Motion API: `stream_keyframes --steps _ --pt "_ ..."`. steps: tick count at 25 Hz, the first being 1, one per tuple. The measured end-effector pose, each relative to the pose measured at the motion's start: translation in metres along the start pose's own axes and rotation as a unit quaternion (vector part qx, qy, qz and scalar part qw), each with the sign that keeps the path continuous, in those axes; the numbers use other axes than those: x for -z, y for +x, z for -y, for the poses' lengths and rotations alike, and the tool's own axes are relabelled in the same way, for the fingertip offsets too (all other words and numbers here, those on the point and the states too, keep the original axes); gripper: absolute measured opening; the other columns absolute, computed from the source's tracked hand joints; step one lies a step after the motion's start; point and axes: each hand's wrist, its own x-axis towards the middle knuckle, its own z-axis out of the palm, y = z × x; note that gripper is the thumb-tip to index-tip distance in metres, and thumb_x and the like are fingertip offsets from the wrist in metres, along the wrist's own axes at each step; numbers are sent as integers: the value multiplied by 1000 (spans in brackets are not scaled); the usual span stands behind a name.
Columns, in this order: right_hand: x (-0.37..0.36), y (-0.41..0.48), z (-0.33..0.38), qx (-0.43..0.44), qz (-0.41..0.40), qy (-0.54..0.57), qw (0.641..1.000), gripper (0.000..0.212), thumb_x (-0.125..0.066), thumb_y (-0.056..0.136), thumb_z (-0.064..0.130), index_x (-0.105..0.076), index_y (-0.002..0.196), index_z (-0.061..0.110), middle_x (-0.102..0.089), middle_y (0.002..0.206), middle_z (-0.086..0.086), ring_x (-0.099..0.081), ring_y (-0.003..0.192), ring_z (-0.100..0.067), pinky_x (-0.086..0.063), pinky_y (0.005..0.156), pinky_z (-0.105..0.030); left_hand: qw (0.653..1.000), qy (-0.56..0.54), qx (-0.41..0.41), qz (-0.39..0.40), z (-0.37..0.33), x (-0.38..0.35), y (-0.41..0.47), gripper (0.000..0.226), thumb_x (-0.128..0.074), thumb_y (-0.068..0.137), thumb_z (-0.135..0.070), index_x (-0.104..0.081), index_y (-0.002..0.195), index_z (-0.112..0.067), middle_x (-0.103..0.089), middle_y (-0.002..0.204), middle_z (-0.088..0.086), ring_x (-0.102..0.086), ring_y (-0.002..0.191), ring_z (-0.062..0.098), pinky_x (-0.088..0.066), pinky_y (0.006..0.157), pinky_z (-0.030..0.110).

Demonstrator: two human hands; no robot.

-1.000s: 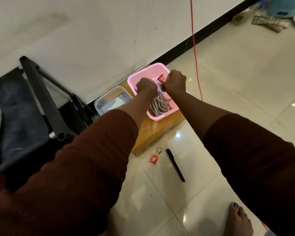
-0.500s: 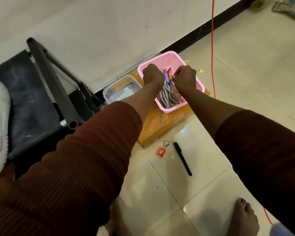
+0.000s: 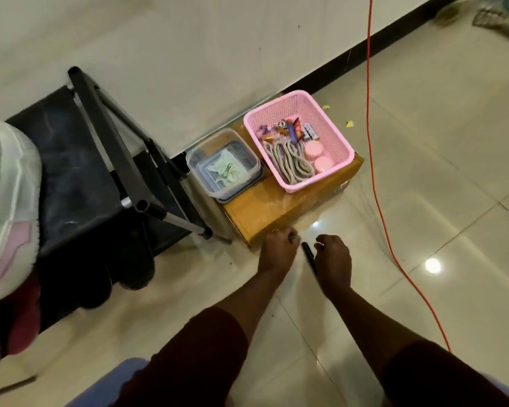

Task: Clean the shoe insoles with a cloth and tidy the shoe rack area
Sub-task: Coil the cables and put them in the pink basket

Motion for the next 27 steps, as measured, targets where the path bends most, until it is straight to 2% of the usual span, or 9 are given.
stream_keyframes --steps 3,4,7,11,13,16,20,23,27 --pt "-22 -10 -30 -99 127 -85 983 9 -49 85 9 -57 87 7 -58 101 -15 -53 100 -35 -39 69 -32 992 75 77 59 40 -27 4 26 -46 97 -15 -61 113 -1 -66 97 12 -60 105 31 -44 64 12" --pt "-27 -13 -34 -110 153 -113 976 10 -50 85 12 -57 91 8 -57 102 -13 -52 102 -34 -40 71 -32 988 104 93 67 51 -35 7 28 -45 98 -15 -60 115 1 -66 97 10 -59 108 30 -40 61 8" --pt "-42 -20 -45 -108 170 -174 964 22 -47 91 14 -52 110 7 -53 110 -12 -51 107 -31 -45 78 -35 977 169 117 58 64 -55 13 31 -45 99 -21 -47 126 -5 -57 124 11 -52 118 24 -42 89 20" --pt "-54 -22 -49 -104 146 -184 966 25 -35 91 1 -49 112 4 -53 111 -15 -52 104 -33 -46 77 -37 975 194 101 26 68 -69 12 41 -60 91 -26 -46 124 -6 -53 124 13 -50 117 24 -44 92 28" --pt "-56 -22 -49 -103 145 -172 969 25 -34 90 1 -50 110 3 -53 110 -16 -53 103 -33 -45 77 -37 981 153 117 17 67 -69 15 39 -64 88 -22 -49 121 -6 -55 124 13 -52 117 25 -46 92 30" --pt "-52 -22 -51 -93 148 -146 974 25 -36 88 1 -53 106 2 -55 107 -16 -54 100 -35 -44 74 -37 981 -9 190 29 59 -69 16 25 -62 88 -10 -60 112 -6 -60 118 14 -54 111 28 -48 87 35" --pt "-44 -30 -50 -82 114 -83 987 22 -41 88 2 -55 104 3 -56 105 -15 -54 97 -35 -42 71 -37 942 -211 257 47 43 -66 6 24 -64 85 -2 -65 108 -11 -65 117 11 -62 104 26 -55 83 33" --pt "-28 -37 -43 -79 63 -31 994 19 -43 92 5 -56 106 5 -57 104 -14 -54 96 -33 -41 71 -36 909 -312 267 68 18 -59 -9 28 -59 89 -1 -64 115 -10 -65 113 9 -62 97 20 -56 73 27" --pt "-4 -38 -31 -55 -24 5 998 18 -44 93 4 -57 104 5 -59 100 -13 -56 89 -32 -41 64 -34 894 -373 239 65 -18 -42 -22 29 -52 90 5 -60 114 -10 -64 111 9 -61 91 19 -54 67 23"
